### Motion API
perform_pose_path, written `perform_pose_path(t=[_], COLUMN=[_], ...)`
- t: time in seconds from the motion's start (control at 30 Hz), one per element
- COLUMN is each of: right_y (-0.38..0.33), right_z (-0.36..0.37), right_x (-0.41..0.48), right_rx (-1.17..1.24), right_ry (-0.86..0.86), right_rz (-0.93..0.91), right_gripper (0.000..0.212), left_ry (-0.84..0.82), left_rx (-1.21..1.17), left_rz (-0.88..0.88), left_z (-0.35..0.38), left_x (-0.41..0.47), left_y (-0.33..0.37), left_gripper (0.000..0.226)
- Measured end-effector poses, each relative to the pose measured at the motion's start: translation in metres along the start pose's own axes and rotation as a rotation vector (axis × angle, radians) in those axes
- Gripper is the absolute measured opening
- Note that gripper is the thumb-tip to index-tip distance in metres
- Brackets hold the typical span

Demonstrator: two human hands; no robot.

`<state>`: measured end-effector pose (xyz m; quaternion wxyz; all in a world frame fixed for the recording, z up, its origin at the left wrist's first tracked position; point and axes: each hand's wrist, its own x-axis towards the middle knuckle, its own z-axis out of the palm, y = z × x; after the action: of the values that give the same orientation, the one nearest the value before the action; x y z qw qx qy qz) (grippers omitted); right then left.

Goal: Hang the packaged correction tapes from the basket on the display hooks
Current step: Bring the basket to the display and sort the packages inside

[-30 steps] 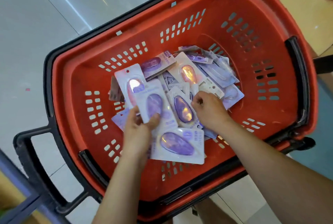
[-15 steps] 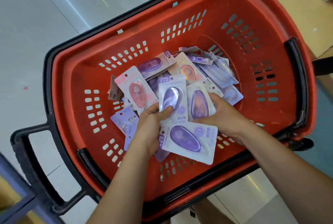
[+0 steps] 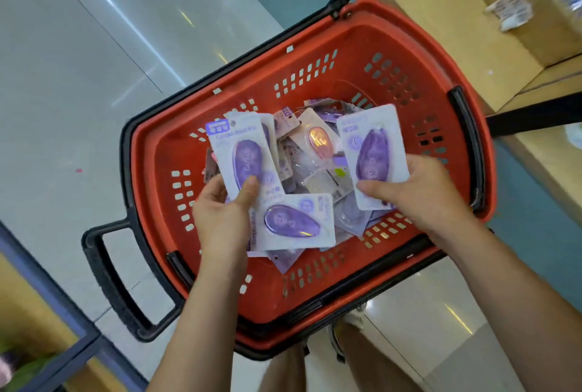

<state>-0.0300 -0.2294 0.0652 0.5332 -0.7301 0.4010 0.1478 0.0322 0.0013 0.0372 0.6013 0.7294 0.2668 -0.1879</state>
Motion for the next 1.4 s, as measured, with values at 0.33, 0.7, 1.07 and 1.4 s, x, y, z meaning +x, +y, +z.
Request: perform_pose_path(t=[0.33,0.7,1.07,1.4], right_y=[-0.079,-0.135,-0.110,-0.155], right_z=[-0.032,-0.068,-0.034,0.015], right_x=[-0.093,-0.123,-0.149,-0.148], right_rx=[-0.038,-0.229,0.822,1.281], right_ry=[-0.214,-0.179,-0.246,0.094], right_rz=[-0.203,-0.447,0.034,0.151], right_gripper=[0.027,0.043,0.046,0.050], left_ry=[-0.102,0.199,0.487,0.404], left_rx=[-0.419,-0.312,0.027,-0.035], left_rz=[-0.289,0.002,0.142,0.464], left_z=[0.016,0.021,0.023,0.022], left_x=[-0.048,-0.092,-0.109,-0.126], left_y=[0.073,0.135,0.128,0.181], left_gripper=[0.018,0.020,0.022,0.032])
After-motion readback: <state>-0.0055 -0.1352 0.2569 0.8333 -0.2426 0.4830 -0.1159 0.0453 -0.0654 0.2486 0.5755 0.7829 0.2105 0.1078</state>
